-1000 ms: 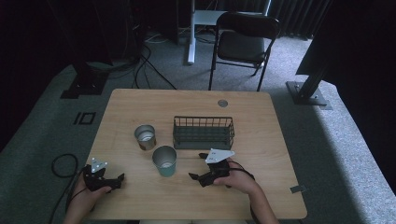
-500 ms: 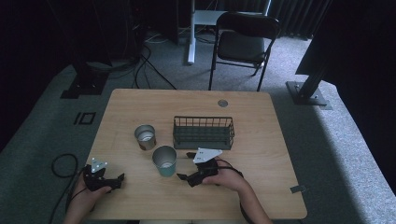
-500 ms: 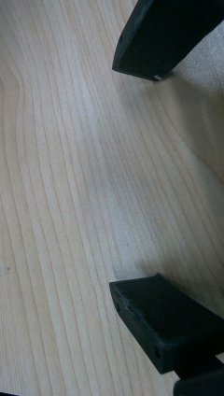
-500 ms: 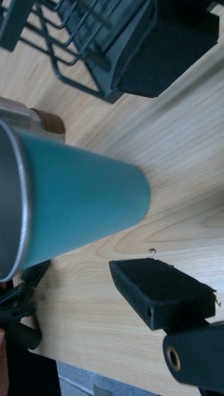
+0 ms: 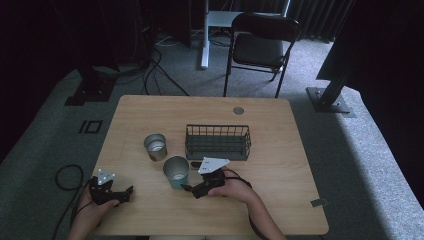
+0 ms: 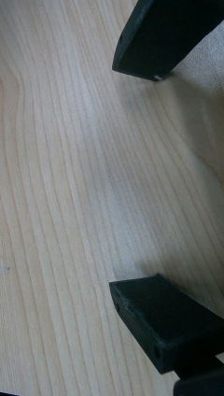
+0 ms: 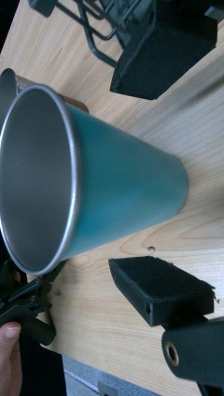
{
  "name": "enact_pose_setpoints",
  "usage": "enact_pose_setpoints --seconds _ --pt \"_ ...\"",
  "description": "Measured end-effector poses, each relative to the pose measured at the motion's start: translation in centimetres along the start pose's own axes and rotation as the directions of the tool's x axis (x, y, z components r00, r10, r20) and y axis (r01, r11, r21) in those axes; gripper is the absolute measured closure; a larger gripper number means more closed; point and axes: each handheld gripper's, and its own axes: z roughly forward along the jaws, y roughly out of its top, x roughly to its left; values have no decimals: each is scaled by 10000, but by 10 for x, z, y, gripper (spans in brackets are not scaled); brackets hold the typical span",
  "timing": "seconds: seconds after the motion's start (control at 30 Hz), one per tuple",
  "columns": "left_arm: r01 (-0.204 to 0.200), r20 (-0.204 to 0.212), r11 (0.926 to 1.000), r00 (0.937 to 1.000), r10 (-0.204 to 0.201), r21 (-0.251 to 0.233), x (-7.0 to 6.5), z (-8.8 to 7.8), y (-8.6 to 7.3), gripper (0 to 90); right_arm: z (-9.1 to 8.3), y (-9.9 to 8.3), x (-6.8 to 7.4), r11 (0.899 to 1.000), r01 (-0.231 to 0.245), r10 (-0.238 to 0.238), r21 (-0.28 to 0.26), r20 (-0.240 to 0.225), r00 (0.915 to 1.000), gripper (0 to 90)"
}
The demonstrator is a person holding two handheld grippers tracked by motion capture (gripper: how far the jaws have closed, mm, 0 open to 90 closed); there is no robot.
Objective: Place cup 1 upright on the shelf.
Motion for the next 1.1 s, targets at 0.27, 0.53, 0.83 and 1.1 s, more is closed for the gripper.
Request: enact_pose_setpoints --seconds 0.27,0.53,0.83,1.1 --pt "2 0 10000 10000 -2 0 0 0 0 4 10 4 4 9997 165 -167 -156 -114 9998 131" --pt "1 2 10000 10000 -1 1 0 0 0 4 19 7 3 9994 175 -176 -308 -42 9998 129" --pt "0 1 10000 10000 0 2 0 0 0 4 26 14 2 9972 -46 45 -752 -20 10000 123" --pt "0 1 10000 10000 0 0 0 0 0 4 31 16 2 9958 -116 107 -906 -103 9999 120"
